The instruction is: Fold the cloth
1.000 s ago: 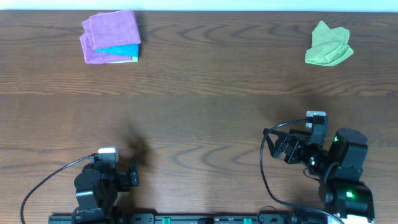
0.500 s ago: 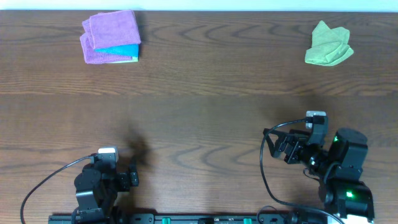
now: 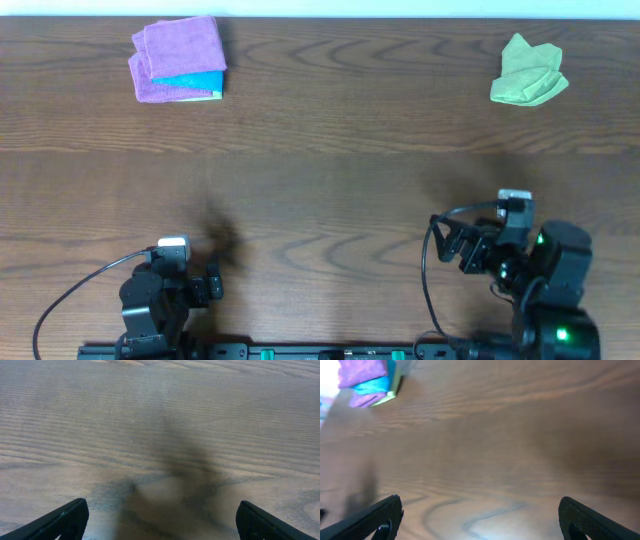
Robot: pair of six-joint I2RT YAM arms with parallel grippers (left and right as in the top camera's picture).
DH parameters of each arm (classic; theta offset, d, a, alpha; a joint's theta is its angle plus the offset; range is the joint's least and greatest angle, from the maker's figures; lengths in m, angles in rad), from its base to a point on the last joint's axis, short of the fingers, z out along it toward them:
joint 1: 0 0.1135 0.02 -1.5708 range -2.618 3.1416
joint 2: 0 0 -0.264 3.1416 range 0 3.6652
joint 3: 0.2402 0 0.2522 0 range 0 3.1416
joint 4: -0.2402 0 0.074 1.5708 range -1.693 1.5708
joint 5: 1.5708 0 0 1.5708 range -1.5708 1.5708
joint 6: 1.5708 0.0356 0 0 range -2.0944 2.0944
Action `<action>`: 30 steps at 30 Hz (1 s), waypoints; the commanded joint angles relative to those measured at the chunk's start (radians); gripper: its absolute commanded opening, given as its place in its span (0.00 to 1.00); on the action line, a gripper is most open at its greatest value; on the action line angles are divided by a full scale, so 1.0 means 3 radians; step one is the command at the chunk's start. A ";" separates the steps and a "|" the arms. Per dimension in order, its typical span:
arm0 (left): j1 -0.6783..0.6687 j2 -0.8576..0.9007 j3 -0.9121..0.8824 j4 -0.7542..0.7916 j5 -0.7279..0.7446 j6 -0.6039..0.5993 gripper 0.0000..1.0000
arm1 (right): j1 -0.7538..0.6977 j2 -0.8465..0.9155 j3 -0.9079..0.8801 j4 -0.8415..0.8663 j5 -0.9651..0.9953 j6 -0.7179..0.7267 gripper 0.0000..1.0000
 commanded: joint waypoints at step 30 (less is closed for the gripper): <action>-0.0017 -0.0028 -0.0074 -0.0028 -0.0061 0.0005 0.95 | 0.0148 -0.1740 -0.1212 0.0079 0.1306 -0.1073 0.99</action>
